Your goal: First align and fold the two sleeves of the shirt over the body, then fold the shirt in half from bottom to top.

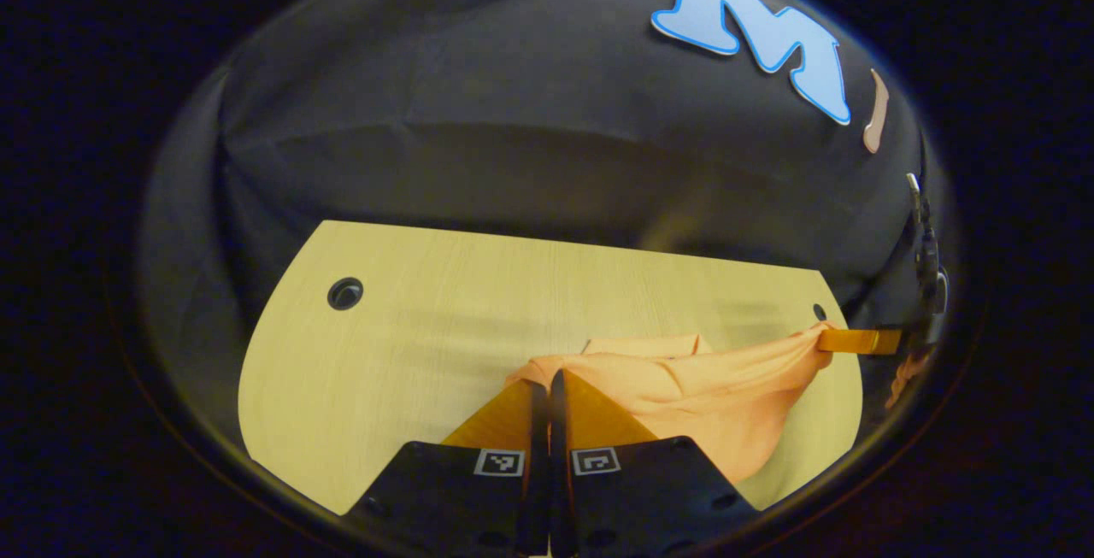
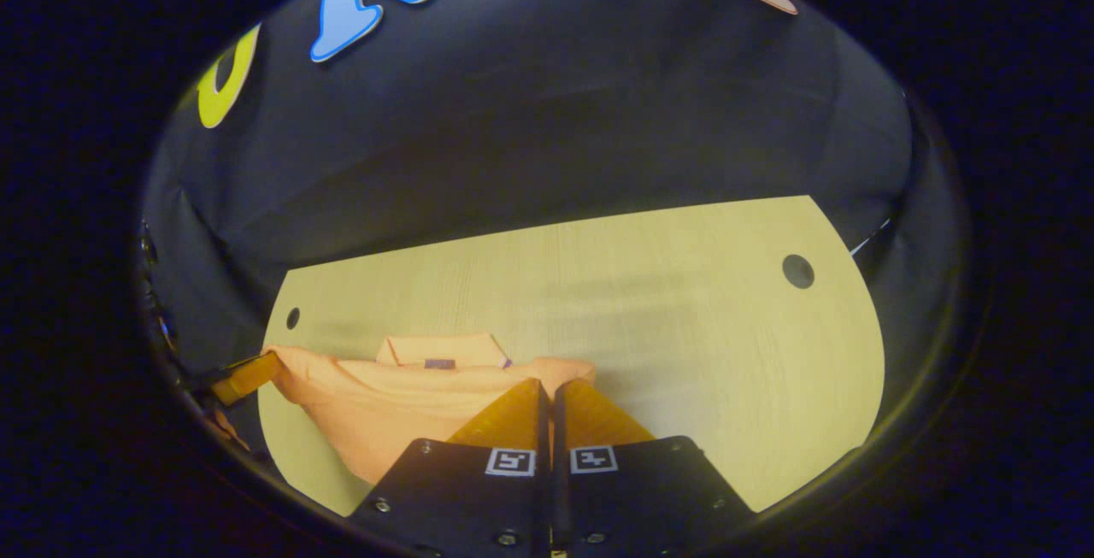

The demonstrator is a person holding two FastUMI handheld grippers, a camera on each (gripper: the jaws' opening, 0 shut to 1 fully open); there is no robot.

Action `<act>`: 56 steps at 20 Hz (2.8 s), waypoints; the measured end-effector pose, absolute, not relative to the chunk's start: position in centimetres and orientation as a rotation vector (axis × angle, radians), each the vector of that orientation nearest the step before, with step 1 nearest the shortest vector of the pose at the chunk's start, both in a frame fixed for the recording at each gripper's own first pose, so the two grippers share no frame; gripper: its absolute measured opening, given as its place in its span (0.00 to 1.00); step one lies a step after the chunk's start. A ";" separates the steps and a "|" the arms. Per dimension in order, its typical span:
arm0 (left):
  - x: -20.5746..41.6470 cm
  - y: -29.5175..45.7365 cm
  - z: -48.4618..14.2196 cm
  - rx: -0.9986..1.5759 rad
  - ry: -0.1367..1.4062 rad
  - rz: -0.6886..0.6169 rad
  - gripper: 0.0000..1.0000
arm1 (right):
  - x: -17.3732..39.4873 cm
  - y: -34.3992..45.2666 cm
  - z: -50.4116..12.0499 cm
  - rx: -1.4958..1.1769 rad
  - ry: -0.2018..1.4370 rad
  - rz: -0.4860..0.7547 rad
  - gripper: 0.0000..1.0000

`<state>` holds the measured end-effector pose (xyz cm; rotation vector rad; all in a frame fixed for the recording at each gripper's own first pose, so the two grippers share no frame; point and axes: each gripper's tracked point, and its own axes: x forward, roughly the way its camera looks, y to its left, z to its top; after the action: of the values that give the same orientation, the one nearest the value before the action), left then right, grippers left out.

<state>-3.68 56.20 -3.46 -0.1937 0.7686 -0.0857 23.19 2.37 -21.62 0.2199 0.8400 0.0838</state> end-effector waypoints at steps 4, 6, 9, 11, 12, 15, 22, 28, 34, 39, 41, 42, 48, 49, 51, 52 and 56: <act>-2.4 59.7 -3.7 -0.171 0.752 -0.096 0.07 | 25.8 2.3 -23.7 0.213 0.816 0.086 0.00; -1.7 61.9 -4.1 -0.163 0.753 -0.098 0.07 | 26.9 2.3 -25.2 0.203 0.811 0.088 0.00; 0.0 62.3 -6.1 -0.162 0.747 -0.103 0.06 | 28.1 1.7 -27.3 0.201 0.798 0.088 0.01; 1.0 61.9 -7.7 -0.153 0.755 -0.104 0.06 | 28.4 2.0 -27.8 0.199 0.789 0.083 0.00; 1.4 61.7 -8.4 -0.153 0.758 -0.104 0.06 | 28.5 2.0 -28.3 0.194 0.789 0.084 0.00; 2.0 61.6 -10.8 -0.162 0.778 -0.100 0.06 | 29.3 2.3 -30.2 0.165 0.807 0.086 0.01; 1.6 61.5 -12.4 -0.240 0.791 -0.098 0.07 | 29.1 2.0 -31.4 0.102 0.801 0.099 0.04; 0.3 62.1 -10.3 -0.190 0.773 -0.094 0.67 | 27.9 2.5 -29.3 0.092 0.779 0.112 0.60; -1.5 63.2 -4.7 -0.224 0.721 -0.105 0.89 | 24.7 3.6 -24.4 0.101 0.750 0.128 0.61; -5.2 61.8 2.0 -0.222 0.688 -0.120 0.89 | 20.7 4.5 -18.9 0.103 0.718 0.149 0.61; -6.7 61.1 4.7 -0.214 0.671 -0.133 0.89 | 19.0 4.8 -16.6 0.104 0.702 0.159 0.60; -7.5 60.7 6.1 -0.213 0.659 -0.139 0.89 | 18.2 5.0 -15.4 0.103 0.689 0.162 0.60; -13.2 58.3 13.1 -0.211 0.598 -0.176 0.98 | 13.0 5.3 -9.4 0.119 0.631 0.182 0.60; -14.0 58.0 14.0 -0.215 0.589 -0.178 0.94 | 12.0 5.3 -8.6 0.120 0.621 0.184 0.60; -15.8 57.4 15.7 -0.228 0.572 -0.183 0.90 | 10.3 5.3 -7.2 0.126 0.602 0.185 0.60; -16.5 57.3 16.4 -0.228 0.562 -0.183 0.90 | 9.4 5.2 -6.6 0.131 0.591 0.184 0.60; -20.2 56.6 18.4 -0.214 0.535 -0.185 0.89 | 6.0 5.0 -4.1 0.167 0.541 0.179 0.60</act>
<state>-20.15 56.61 18.42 -0.2142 0.5355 -0.1848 5.99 4.96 -4.08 0.1670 0.5413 0.1793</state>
